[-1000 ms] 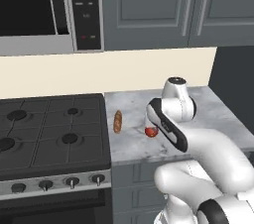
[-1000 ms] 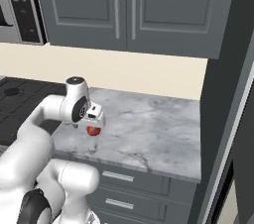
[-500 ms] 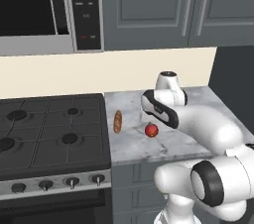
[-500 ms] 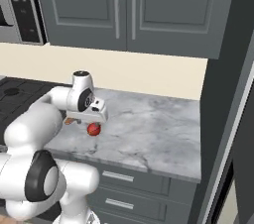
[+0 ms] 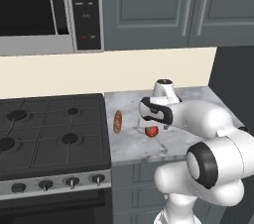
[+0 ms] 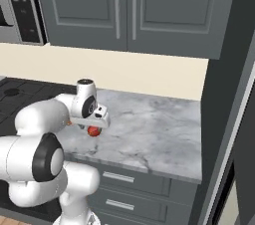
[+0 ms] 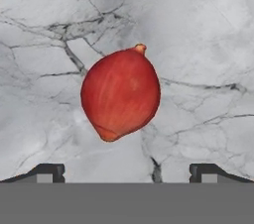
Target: Place the onion and avocado inside the fridge drawer. Close the drawer after placing the vegetables.
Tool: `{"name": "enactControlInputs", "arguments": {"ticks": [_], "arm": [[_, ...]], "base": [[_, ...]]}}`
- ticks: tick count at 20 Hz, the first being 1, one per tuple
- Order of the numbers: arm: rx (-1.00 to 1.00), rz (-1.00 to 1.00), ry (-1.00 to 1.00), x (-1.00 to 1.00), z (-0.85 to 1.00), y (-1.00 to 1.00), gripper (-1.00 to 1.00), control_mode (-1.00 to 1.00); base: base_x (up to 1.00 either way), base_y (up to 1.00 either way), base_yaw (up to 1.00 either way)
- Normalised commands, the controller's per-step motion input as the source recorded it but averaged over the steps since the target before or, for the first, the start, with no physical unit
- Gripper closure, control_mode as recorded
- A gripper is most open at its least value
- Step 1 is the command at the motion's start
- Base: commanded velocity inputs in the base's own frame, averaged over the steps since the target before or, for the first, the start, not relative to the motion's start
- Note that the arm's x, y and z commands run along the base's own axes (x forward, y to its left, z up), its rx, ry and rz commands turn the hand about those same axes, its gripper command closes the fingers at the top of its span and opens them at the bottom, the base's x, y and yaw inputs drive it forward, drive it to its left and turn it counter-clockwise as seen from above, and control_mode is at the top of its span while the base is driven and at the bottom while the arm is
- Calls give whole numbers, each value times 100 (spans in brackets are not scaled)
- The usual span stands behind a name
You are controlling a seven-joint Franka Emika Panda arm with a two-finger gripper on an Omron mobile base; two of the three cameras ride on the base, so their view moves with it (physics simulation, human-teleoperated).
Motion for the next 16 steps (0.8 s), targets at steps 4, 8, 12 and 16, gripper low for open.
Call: {"name": "enactControlInputs", "arguments": {"ticks": [4,8,12,16], "arm": [[0,-3,2,30,-22,9,-100,-100],[0,-1,1,19,-20,0,-100,-100],[0,-2,1,23,-14,0,-100,-100],[0,-1,0,8,-15,1,-100,-100]], "base": [[0,0,0],[0,0,0],[0,0,0],[0,0,0]]}}
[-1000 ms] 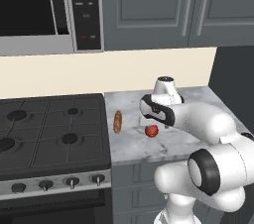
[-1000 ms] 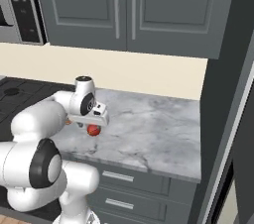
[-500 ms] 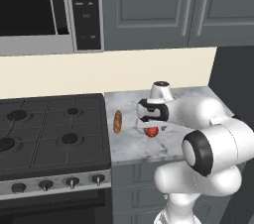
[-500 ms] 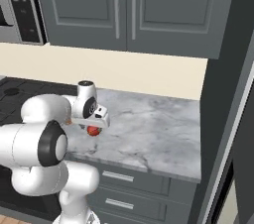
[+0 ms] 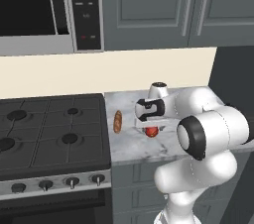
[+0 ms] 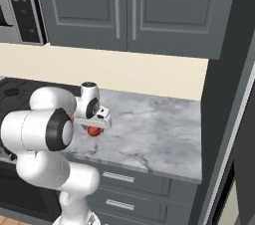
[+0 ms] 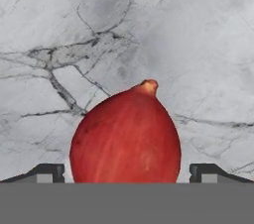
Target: Place the onion and avocado inside the fridge drawer. Close the drawer after placing the vegetables.
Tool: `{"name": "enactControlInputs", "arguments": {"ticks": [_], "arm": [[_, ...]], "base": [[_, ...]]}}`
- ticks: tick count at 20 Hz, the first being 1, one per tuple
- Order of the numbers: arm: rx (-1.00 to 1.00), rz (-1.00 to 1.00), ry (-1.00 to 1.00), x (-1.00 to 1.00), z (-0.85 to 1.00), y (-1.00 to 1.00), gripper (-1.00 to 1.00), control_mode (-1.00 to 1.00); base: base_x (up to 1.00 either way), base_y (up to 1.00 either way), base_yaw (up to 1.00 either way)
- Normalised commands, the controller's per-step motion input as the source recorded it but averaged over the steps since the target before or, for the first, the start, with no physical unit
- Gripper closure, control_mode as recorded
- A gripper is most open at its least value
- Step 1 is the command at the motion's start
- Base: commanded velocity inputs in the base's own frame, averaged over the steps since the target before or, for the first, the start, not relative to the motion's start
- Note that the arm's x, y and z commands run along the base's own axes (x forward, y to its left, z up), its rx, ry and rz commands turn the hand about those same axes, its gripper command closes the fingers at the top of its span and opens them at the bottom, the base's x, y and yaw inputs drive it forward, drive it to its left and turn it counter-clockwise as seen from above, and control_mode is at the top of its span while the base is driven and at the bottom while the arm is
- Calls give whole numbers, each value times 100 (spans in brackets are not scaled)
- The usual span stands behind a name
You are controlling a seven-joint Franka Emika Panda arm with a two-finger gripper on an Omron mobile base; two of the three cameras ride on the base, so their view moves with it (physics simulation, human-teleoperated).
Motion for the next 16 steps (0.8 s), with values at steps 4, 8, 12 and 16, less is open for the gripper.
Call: {"name": "enactControlInputs", "arguments": {"ticks": [4,8,12,16], "arm": [[0,0,0,0,-18,3,-100,-100],[0,0,0,0,-21,3,-100,-100],[0,0,0,0,-28,9,-100,-100],[0,0,0,0,-22,10,100,-100]], "base": [[0,0,0],[0,0,0],[0,0,0],[0,0,0]]}}
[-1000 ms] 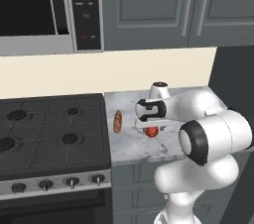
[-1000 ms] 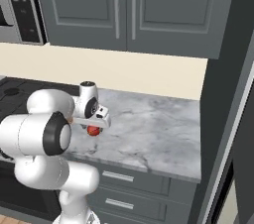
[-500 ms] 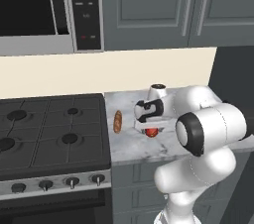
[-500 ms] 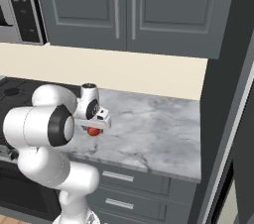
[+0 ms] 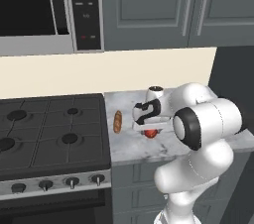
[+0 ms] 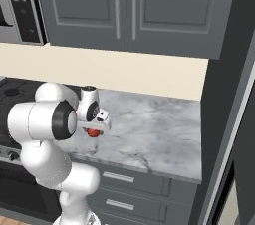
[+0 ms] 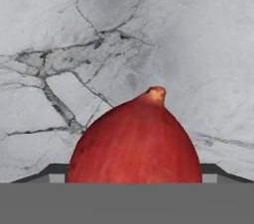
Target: Place the onion and avocado inside the fridge drawer. Close the drawer after placing the vegetables.
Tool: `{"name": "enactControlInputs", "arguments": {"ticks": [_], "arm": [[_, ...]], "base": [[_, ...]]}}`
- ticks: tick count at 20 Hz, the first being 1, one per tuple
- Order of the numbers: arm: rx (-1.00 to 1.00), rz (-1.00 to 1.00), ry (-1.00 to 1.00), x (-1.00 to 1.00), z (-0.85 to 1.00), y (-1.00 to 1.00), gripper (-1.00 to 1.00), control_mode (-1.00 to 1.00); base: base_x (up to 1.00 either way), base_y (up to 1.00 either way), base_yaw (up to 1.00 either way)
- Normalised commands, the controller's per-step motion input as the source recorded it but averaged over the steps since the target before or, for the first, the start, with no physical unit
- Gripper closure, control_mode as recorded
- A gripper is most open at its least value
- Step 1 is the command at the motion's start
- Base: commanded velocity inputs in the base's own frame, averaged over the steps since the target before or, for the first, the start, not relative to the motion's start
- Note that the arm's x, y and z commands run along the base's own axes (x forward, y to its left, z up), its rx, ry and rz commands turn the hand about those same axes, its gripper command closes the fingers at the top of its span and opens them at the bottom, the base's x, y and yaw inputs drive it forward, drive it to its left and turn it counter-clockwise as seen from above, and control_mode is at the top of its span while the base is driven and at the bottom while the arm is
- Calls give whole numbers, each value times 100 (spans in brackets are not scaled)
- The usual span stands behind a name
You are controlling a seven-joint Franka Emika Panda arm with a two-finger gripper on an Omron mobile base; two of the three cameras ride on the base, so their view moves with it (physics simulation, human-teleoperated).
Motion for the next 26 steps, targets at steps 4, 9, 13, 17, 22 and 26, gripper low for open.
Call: {"name": "enactControlInputs", "arguments": {"ticks": [4,9,13,17,22,26], "arm": [[-2,0,0,-3,-4,2,100,-100],[0,0,-6,-10,24,-14,100,-100],[0,-1,-17,-41,72,-37,100,-100],[0,0,-21,-74,69,-40,100,-100],[0,0,-21,-89,69,-8,100,-100],[0,0,-24,-79,55,5,100,-100]], "base": [[0,0,0],[0,0,0],[0,0,0],[0,0,0],[0,0,0],[0,0,0]]}}
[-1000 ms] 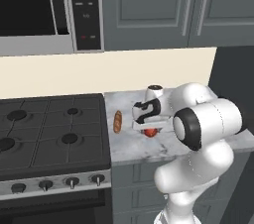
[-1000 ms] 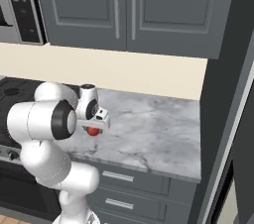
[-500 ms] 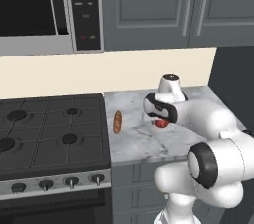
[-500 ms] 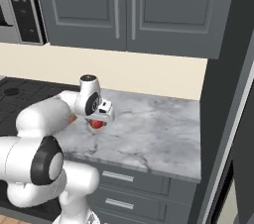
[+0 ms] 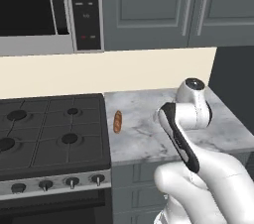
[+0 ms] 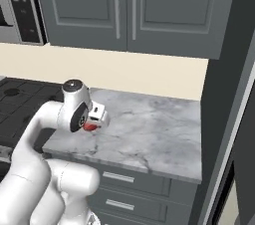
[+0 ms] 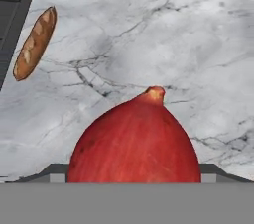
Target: Place the onion and avocado inside the fridge drawer. Close the drawer after placing the vegetables.
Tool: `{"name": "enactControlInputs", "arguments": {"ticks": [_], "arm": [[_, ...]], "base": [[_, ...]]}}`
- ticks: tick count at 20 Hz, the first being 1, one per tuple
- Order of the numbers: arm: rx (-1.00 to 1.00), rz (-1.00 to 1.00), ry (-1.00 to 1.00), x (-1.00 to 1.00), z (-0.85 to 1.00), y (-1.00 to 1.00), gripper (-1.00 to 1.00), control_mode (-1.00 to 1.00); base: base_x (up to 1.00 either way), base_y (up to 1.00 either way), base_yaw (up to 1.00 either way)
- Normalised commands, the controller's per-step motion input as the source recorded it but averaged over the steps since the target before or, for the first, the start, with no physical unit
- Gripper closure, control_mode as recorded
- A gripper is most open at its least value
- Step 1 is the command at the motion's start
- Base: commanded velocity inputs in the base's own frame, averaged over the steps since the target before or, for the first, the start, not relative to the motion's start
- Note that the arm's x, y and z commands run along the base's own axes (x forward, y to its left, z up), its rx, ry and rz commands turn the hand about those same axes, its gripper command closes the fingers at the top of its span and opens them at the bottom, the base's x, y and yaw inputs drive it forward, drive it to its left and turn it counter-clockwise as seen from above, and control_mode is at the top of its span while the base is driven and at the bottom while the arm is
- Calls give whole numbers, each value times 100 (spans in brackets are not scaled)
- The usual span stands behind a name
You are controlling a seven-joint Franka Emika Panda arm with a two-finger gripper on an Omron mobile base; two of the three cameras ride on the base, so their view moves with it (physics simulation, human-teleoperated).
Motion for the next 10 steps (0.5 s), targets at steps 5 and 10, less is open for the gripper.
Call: {"name": "enactControlInputs", "arguments": {"ticks": [5,10], "arm": [[-2,0,-18,-64,53,9,100,-100],[-5,0,-6,-30,58,5,100,-100]], "base": [[0,0,0],[0,0,0]]}}
